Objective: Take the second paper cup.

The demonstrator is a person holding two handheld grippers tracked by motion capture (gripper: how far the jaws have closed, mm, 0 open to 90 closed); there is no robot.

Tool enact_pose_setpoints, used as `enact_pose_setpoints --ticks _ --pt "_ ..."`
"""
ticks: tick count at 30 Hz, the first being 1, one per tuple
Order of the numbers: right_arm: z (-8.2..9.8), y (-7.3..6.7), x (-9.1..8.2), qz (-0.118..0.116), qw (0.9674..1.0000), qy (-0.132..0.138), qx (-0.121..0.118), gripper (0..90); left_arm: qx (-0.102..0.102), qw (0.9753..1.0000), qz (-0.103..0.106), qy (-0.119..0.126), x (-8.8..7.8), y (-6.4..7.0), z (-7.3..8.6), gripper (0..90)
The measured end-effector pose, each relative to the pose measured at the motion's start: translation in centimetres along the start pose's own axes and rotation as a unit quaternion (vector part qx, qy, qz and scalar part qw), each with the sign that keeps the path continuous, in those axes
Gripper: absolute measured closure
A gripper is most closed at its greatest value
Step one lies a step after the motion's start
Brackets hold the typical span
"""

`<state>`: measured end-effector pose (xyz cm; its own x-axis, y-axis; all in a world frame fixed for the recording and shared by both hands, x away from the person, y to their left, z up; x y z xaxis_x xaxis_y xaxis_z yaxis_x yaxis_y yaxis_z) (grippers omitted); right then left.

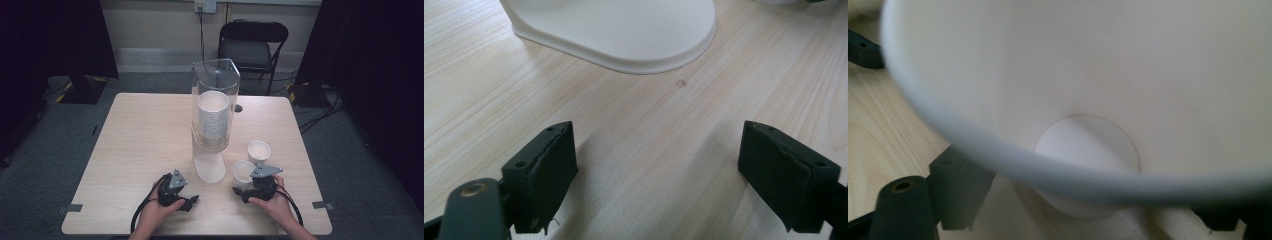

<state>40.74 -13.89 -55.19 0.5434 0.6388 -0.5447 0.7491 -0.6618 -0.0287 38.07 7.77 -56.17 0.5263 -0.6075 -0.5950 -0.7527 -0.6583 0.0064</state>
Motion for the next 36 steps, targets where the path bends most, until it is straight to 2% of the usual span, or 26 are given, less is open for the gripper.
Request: enact_pose_setpoints --ticks 8,10,12,17,36 --pt "0.6 0.3 -1.6 -0.013 0.9998 -0.011 0.005 14.8 0.000 1.0000 0.000 0.000 0.0 0.0 0.0 15.3" --pt "0.8 0.6 -2.1 -0.016 0.9997 -0.010 0.014 14.8 0.000 1.0000 0.000 0.000 0.0 0.0 0.0 15.3" --pt "1.2 0.9 -2.6 -0.016 0.9996 -0.018 0.016 14.9 0.000 1.0000 0.000 0.000 0.0 0.0 0.0 15.3" --pt "1.8 1.5 -4.1 -0.019 0.9995 -0.020 0.014 14.7 0.000 1.0000 0.000 0.000 0.0 0.0 0.0 15.2" --pt "5.2 4.9 -8.4 0.008 0.9992 -0.027 0.027 14.7 0.003 1.0000 0.000 -0.001 0.0 -0.1 0.0 15.3"
Point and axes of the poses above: each handheld gripper's, and its own axes: x roughly forward along the jaws, z roughly out of its underside, y roughly to its right, the point moved 9 cm from there along x, roughly forward along the jaws, and after that the axes turned 6 degrees about y, right-handed, at the moved point
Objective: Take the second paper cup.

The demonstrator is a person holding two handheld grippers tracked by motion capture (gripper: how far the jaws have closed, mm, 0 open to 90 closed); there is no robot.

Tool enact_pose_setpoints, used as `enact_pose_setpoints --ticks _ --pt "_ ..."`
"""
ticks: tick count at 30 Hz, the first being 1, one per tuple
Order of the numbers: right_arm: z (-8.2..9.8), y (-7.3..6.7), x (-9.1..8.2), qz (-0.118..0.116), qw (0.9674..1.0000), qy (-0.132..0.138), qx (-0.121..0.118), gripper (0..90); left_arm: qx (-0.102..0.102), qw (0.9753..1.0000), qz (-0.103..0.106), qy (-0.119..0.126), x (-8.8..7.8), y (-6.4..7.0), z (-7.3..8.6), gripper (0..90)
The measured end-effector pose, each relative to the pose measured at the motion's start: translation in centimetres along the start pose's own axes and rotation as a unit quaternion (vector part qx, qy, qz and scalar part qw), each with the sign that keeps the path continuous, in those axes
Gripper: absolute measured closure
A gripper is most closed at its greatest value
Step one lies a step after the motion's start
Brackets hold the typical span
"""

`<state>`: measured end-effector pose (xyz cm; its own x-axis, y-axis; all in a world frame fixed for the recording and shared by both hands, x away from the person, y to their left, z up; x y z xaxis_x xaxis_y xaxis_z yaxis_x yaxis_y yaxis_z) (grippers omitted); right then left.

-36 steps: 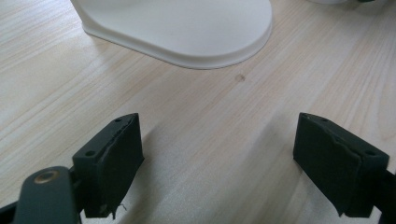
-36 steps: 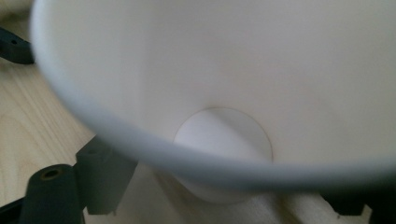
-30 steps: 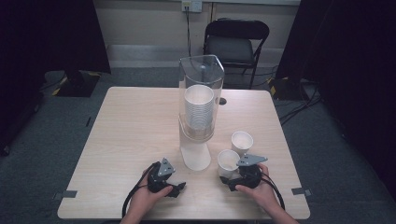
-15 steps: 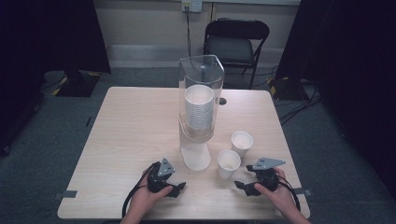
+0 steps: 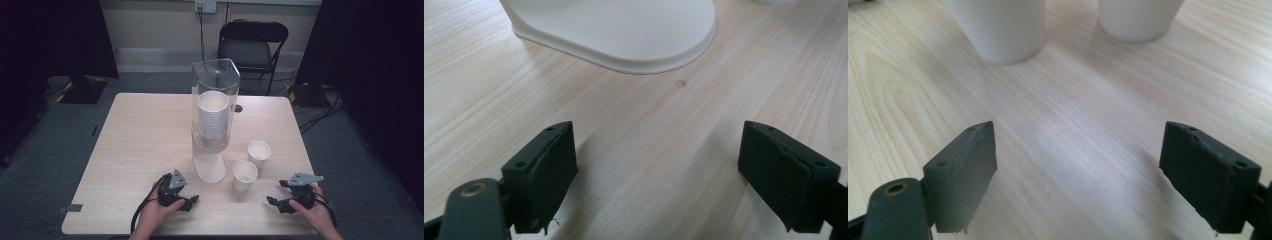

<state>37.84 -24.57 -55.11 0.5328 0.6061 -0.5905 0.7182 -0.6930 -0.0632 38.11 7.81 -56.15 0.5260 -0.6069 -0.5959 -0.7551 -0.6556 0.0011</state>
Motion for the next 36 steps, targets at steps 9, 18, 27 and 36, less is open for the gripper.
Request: enact_pose_setpoints --ticks 9,18,27,36 --pt "0.9 0.9 -1.1 0.013 0.9999 0.000 0.004 14.7 0.000 1.0000 0.000 0.000 0.0 0.0 0.0 15.2" --pt "2.0 1.9 -1.6 0.034 0.9994 -0.002 -0.004 14.6 0.000 1.0000 0.000 0.000 0.0 0.0 0.0 15.3" --pt "2.2 2.4 -1.6 0.035 0.9992 -0.004 -0.019 13.3 0.001 1.0000 0.000 0.000 0.0 0.0 0.0 15.3" --pt "2.2 2.4 -1.6 0.038 0.9991 -0.005 -0.020 12.6 0.001 1.0000 -0.002 0.000 0.0 0.0 0.0 15.2"
Point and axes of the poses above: each handheld gripper's, and its own axes: x roughly forward along the jaws, z roughly out of its underside, y roughly to its right, the point moved 9 cm from there along x, roughly forward along the jaws, and after that the axes turned 6 degrees about y, right-handed, at the moved point
